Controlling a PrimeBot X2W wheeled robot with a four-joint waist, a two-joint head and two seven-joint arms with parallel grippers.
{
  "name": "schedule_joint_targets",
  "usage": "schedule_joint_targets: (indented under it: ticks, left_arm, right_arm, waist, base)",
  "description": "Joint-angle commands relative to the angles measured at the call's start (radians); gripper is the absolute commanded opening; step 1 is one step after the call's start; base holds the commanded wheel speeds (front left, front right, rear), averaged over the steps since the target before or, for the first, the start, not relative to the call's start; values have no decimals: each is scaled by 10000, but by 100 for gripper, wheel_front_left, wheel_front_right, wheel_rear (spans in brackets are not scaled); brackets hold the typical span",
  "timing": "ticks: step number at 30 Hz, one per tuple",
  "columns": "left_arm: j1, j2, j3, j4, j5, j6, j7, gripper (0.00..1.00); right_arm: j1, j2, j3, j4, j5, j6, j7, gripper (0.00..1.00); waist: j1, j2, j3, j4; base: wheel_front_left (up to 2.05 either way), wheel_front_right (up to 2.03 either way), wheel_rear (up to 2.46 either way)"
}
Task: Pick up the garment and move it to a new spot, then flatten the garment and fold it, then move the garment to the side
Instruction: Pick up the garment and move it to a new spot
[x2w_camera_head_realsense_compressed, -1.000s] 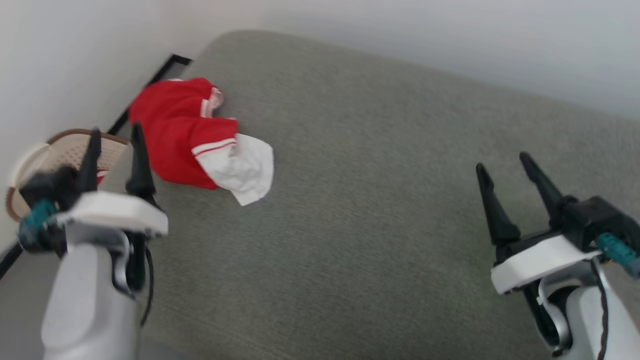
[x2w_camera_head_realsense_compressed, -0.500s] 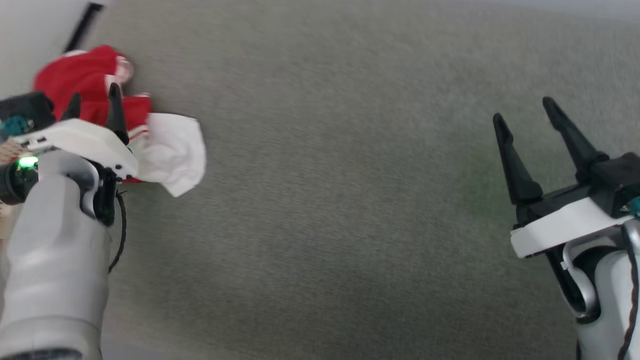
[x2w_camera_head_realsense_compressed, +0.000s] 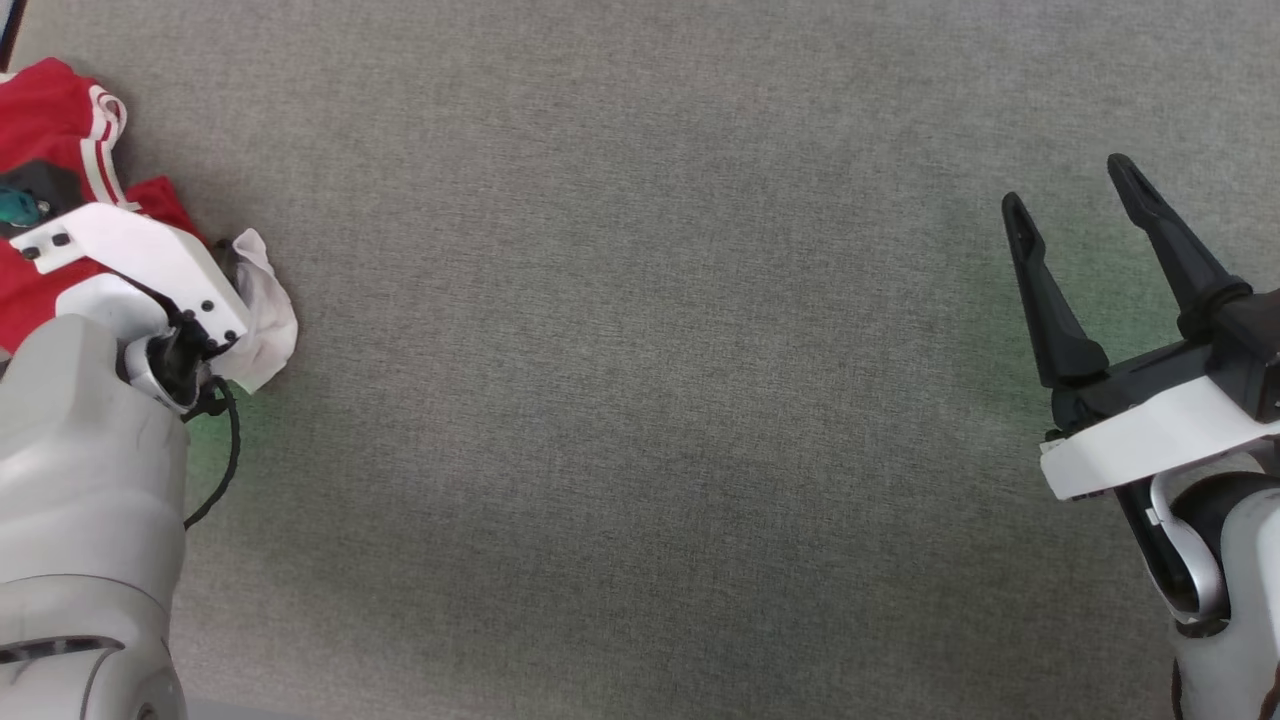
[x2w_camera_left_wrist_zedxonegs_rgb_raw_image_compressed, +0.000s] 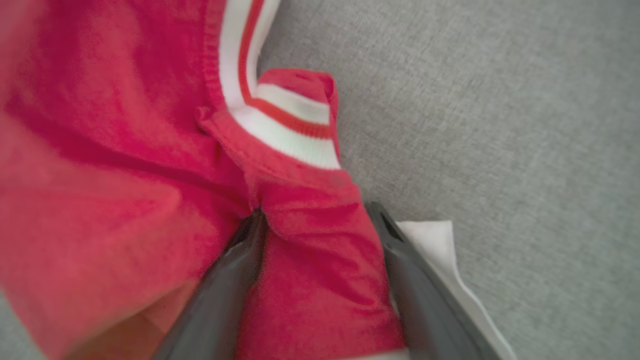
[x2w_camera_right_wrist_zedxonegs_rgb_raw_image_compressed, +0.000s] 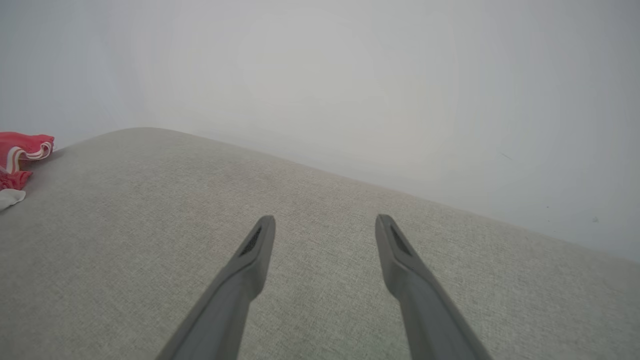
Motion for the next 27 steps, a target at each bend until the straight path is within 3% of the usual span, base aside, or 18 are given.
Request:
schedule_joint_targets:
  ticks: [1, 4, 5, 18, 27]
  left_arm:
    - [767, -525, -108, 543, -85, 82, 651, 100]
    - [937, -550, -181, 606, -101, 161, 915, 100]
    - [932, -561, -162, 610, -151, 61, 903, 0]
    - [18, 851, -809, -56, 497, -794, -1027, 0]
    - [-657, 1496, -1552, -698, 1082, -1075, -2202, 0]
  right_arm:
    - [-58, -47, 0, -71, 4, 2, 35, 100]
    - [-46, -41, 30, -83, 0, 2, 72, 100]
    - [-40, -45, 13, -71, -1, 2, 79, 100]
    - [479, 475, -286, 612, 120, 2, -434, 100]
    - [1049, 1002, -533, 1140, 228, 2, -882, 100]
  waist:
    - [1, 0, 47, -39]
    - [1, 0, 60, -68]
    - [1, 0, 43, -65]
    - [1, 0, -1365, 221]
    - [1, 0, -2567, 615]
  base:
    - [0, 0, 0]
    - [0, 0, 0]
    - [0, 0, 0]
    - [0, 0, 0]
    - [0, 0, 0]
